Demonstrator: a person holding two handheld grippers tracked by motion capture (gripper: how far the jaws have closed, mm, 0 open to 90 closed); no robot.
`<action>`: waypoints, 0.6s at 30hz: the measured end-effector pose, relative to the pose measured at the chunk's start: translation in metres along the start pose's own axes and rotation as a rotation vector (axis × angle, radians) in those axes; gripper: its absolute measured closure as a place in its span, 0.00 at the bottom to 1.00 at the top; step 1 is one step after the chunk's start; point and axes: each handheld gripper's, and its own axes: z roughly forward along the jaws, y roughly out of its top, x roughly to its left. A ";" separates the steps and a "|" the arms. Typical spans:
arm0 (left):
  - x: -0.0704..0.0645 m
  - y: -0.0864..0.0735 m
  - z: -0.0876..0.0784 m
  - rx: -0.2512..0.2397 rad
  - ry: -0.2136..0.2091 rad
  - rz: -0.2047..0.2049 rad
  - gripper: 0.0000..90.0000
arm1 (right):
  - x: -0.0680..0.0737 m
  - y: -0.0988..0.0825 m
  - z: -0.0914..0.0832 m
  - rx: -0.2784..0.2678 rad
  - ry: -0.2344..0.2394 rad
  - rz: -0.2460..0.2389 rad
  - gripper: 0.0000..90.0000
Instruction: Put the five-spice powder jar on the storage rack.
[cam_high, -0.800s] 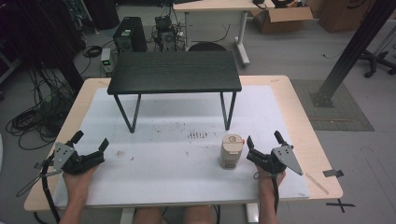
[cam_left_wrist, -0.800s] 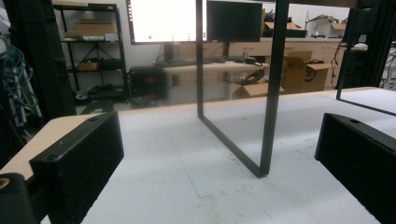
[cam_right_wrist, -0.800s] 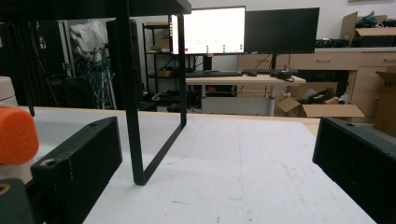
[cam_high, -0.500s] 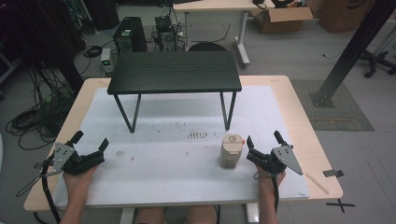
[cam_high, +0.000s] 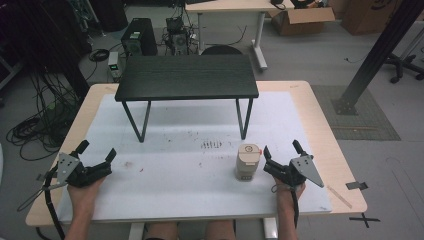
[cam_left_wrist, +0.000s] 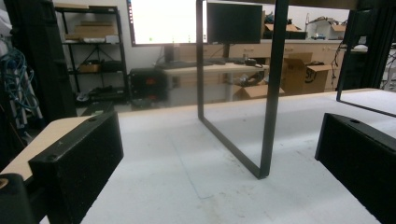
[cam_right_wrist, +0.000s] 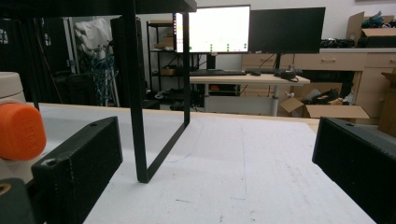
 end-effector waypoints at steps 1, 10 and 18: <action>0.000 0.000 0.000 -0.002 0.000 0.001 0.01 | 0.000 0.000 0.000 0.002 0.000 -0.001 0.01; 0.000 0.000 0.000 -0.004 0.000 0.000 0.01 | -0.001 0.000 0.001 0.008 -0.005 0.011 0.01; 0.000 0.000 0.000 -0.005 0.002 0.002 0.02 | -0.003 0.004 -0.001 0.000 -0.003 0.010 0.01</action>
